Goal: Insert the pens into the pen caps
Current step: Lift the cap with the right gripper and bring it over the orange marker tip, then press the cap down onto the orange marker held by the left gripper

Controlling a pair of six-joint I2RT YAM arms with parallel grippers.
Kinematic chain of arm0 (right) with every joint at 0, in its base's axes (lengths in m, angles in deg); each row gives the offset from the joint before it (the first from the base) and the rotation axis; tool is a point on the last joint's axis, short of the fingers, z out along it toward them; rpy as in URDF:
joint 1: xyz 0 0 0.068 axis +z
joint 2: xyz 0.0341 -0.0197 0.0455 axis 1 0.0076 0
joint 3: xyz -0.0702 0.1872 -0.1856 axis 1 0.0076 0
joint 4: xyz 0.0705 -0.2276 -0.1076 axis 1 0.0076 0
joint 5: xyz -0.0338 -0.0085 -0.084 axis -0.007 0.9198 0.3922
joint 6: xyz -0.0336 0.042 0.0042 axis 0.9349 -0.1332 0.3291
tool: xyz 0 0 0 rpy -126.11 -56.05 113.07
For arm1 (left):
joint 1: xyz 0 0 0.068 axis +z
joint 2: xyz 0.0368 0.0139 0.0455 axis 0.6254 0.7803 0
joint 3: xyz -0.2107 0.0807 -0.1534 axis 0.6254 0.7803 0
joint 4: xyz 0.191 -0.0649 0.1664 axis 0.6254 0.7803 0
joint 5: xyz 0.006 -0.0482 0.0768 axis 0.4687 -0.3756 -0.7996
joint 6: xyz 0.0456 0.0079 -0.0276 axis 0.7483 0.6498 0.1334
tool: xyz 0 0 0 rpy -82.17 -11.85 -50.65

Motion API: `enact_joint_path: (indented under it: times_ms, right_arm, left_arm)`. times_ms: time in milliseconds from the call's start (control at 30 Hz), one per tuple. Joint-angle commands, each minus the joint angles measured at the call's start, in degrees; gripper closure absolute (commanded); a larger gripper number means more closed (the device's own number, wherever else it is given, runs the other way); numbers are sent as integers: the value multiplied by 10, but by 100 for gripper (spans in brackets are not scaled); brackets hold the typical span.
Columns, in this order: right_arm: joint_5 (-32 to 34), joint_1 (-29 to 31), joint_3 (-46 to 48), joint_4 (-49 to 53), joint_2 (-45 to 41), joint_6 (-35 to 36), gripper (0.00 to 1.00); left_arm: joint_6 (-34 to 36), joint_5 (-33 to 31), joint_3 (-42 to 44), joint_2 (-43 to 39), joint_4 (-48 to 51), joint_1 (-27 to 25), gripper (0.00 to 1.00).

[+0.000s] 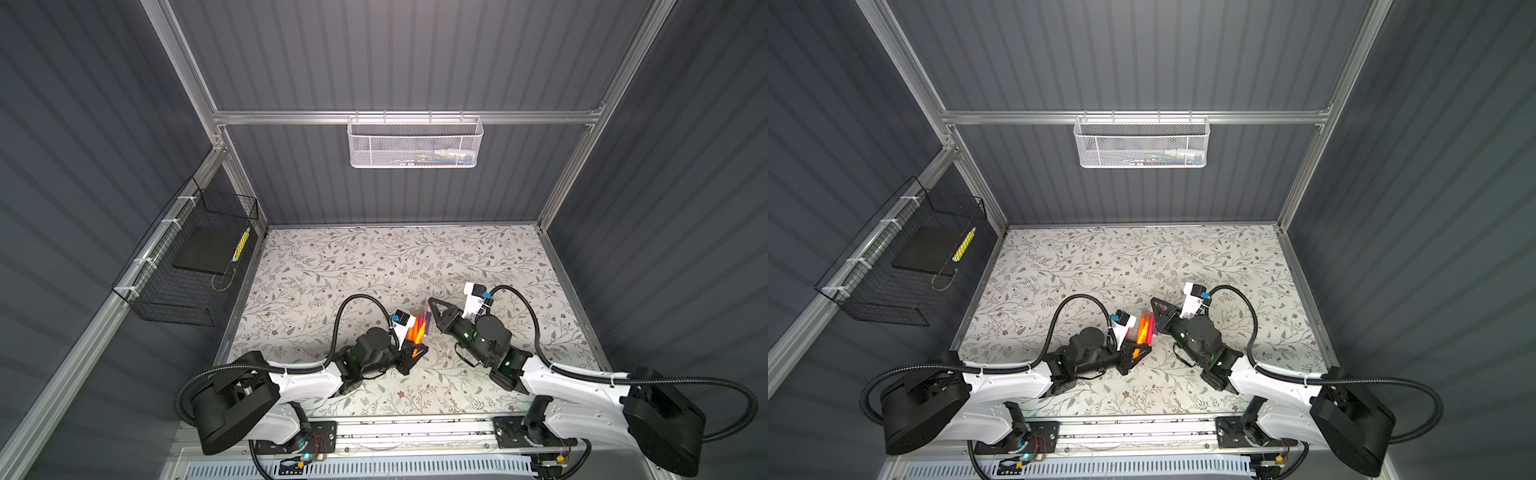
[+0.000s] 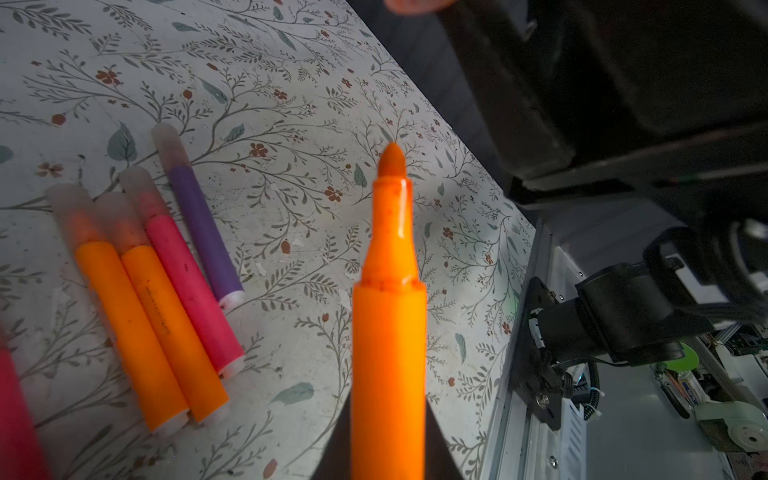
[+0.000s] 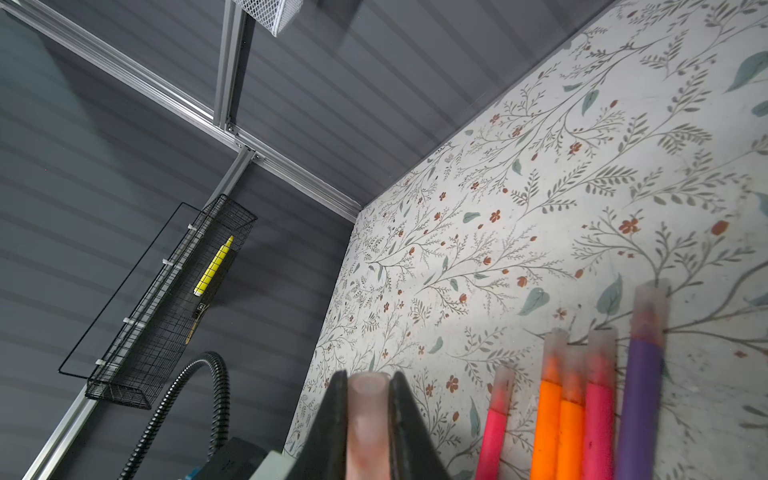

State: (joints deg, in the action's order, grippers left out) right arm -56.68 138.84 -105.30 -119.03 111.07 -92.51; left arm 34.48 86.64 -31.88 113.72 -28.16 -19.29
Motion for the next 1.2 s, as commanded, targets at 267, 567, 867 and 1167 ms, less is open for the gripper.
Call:
enact_joint_path:
  times_ms: [267,567,867,1167]
  right_arm:
    - [-9,19,3,-51,31,-22,100]
    - [13,34,11,-40,16,-14,100]
    - [20,39,20,-41,2,-11,100]
    - [33,39,5,-17,-19,10,100]
  left_arm:
    - [-5,-9,1,-16,-18,-3,100]
    - [-5,-18,9,-35,-12,-3,100]
    - [1,-31,14,-51,3,-3,100]
    - [3,-20,9,-34,-7,-3,100]
